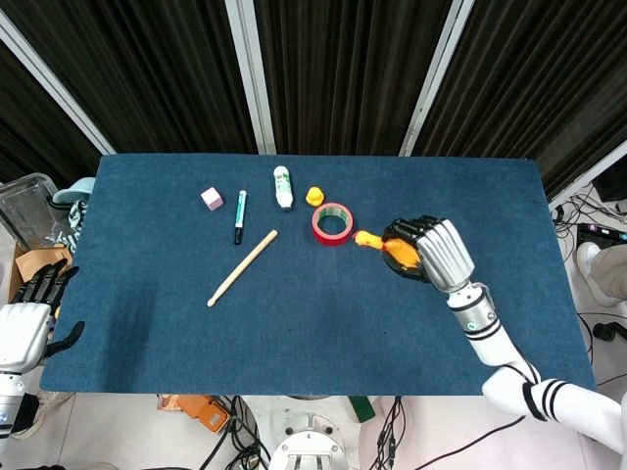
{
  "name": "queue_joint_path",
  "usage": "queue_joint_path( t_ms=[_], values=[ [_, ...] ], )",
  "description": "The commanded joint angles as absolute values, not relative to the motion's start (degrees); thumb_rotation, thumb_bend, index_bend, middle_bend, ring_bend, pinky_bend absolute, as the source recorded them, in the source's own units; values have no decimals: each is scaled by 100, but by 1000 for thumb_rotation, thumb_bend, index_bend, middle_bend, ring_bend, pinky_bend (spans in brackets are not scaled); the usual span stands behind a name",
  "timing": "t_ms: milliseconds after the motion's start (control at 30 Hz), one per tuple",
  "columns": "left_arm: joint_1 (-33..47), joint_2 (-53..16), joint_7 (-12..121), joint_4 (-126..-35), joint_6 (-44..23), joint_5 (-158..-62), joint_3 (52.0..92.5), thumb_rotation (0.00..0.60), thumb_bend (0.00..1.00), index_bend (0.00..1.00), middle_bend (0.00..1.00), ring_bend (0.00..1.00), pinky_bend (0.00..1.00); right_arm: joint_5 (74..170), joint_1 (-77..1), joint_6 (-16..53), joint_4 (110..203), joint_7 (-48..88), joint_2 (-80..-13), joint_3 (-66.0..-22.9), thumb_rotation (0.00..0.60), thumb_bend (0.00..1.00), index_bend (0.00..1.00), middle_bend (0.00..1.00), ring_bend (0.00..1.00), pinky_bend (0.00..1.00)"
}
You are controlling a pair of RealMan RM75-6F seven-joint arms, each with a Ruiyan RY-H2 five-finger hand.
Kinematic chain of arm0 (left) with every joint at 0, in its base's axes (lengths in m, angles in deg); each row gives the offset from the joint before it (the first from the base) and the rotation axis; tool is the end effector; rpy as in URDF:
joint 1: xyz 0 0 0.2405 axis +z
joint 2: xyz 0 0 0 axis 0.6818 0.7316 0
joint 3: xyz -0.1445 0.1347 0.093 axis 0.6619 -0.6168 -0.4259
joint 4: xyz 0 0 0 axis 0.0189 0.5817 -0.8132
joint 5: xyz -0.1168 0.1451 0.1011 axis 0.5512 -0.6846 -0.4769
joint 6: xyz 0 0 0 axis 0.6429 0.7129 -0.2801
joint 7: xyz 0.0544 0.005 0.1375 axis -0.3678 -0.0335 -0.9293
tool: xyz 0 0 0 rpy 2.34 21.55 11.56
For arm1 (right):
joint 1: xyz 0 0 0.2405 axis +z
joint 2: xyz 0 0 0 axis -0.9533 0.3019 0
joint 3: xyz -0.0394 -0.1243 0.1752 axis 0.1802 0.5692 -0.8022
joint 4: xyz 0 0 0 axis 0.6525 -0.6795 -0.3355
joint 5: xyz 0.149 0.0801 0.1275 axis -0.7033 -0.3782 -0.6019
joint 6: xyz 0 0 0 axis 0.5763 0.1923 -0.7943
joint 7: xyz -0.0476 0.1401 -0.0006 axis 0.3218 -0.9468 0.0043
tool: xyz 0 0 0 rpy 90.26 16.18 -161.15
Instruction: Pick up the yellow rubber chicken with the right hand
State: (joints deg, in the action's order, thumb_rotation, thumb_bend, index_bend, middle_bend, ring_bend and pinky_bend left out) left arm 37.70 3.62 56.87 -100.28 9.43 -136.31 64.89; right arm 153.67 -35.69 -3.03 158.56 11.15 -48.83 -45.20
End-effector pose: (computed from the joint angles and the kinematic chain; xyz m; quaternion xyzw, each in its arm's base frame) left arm -0.2829 0.1773 0.1479 -0.6145 -0.3877 -0.3728 0.5772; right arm -0.1071 -0.3125 0.0738 0.6302 -0.2360 0.6472 0.3583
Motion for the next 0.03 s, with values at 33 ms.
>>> queue_joint_path(
  t_ms=[33],
  values=[
    [3771, 362, 5688, -10031, 942, -13630, 6490, 600, 299, 96, 0, 8, 182, 15346, -3648, -413, 15973, 1177, -4807, -4591, 600, 621, 726, 636, 734, 744]
  ],
)
